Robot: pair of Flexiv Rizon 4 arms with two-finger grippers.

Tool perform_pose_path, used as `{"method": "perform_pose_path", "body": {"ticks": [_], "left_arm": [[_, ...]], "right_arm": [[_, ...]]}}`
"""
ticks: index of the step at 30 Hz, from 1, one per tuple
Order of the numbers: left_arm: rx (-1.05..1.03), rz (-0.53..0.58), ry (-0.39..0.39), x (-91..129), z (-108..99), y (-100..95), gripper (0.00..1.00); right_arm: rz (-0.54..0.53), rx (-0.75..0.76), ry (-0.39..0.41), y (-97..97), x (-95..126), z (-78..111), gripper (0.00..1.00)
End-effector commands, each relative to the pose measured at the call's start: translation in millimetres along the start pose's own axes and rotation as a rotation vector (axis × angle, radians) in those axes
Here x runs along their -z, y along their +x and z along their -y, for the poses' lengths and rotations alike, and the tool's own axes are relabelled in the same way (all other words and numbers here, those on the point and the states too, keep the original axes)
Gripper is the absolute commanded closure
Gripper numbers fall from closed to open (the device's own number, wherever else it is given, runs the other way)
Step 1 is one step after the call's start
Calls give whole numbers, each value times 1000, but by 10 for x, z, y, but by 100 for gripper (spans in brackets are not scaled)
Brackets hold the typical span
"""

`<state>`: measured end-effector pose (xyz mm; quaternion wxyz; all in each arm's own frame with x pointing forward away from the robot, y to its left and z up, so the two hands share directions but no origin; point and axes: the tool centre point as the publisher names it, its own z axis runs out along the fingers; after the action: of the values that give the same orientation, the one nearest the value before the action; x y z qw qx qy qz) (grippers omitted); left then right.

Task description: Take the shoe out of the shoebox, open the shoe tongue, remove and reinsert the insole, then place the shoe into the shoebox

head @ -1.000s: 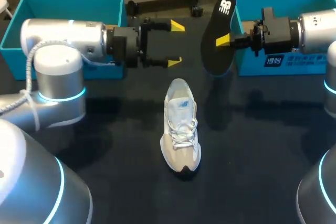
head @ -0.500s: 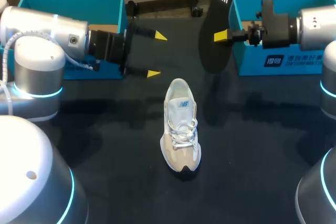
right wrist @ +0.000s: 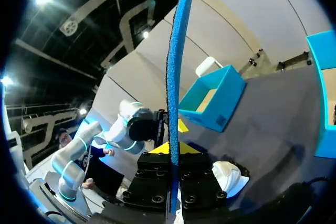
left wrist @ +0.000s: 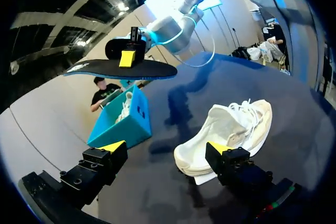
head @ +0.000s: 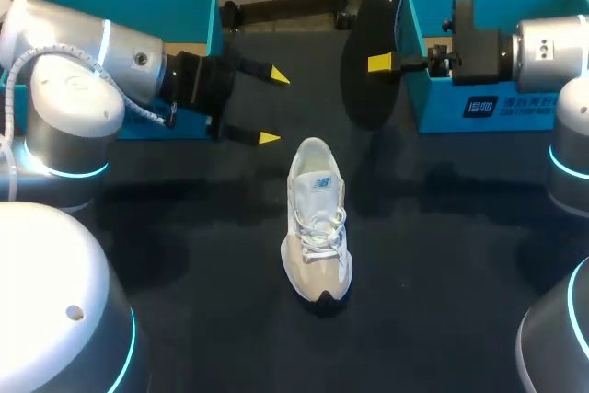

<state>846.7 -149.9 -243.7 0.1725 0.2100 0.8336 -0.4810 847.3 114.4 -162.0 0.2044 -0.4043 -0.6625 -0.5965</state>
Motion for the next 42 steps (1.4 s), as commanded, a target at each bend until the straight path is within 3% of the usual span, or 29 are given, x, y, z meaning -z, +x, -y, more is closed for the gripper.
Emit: {"method": "perform_pose_path", "body": {"ticks": [1, 19, 22, 30, 37, 42], "left_arm": [[1, 0, -16, 4, 19, 7, 0], [1, 0, -16, 4, 19, 7, 0], [28, -26, -21, -30, 25, 55, 0], [97, -92, -68, -62, -99, 248, 0], [142, -114, -109, -49, -258, 403, 0], [131, -157, -179, -42, -404, 584, 0]], "right_arm": [[3, 0, 0, 2, -14, 0, 100], [3, 0, 0, 2, -14, 0, 100], [3, 0, 0, 2, -14, 0, 100], [-79, 225, 13, -191, -147, -38, 100], [-79, 225, 13, -191, -147, -38, 100], [-79, 225, 13, -191, -147, -38, 100]]}}
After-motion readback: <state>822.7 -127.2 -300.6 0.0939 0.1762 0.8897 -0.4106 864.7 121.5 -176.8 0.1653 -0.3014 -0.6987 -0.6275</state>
